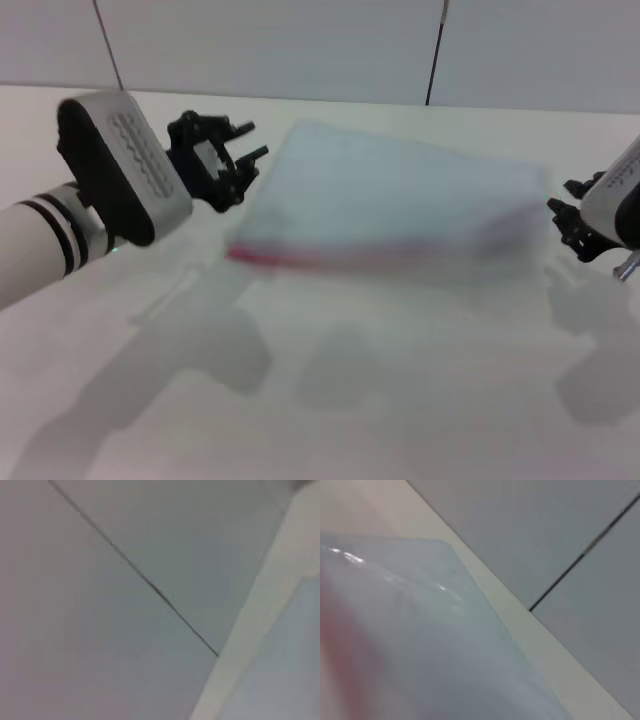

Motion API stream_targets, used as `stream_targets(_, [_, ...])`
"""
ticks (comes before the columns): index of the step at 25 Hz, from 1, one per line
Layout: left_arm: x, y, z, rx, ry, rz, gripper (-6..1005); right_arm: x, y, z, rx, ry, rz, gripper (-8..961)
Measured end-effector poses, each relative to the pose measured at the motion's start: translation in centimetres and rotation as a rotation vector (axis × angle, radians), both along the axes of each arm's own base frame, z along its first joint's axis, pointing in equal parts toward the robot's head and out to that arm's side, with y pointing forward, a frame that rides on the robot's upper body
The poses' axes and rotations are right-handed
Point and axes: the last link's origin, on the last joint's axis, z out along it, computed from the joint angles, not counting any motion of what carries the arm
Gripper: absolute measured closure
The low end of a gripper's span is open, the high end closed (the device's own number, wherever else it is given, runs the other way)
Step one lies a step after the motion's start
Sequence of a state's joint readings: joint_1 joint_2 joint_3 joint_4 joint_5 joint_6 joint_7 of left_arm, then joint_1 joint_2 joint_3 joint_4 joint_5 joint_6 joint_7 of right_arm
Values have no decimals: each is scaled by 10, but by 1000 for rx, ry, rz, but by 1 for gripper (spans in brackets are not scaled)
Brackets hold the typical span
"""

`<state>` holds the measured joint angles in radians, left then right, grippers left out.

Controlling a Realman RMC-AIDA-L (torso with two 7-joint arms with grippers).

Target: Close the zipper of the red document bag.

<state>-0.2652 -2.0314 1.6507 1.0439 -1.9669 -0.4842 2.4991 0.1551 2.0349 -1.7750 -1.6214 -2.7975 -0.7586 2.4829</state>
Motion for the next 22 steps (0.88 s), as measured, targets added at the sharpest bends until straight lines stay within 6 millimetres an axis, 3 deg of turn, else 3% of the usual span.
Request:
stream_targets(2, [2,2,4,13,-47,16,916,2,1,0,8,4,-12,910])
stream_targets(10, [2,2,13,48,-192,73,583,5,2,1,52,49,-21,577])
stream_targets(18, [5,0,27,85,-478,152,210,14,-2,11,365,431,56,212])
stream_targets(20, [7,-2,31,89,-554,153,134,25,-1,12,455,515,53,210])
stream_targets(22, [10,-3,36,95,-642,152,135,39,1,12,540,574,40,208])
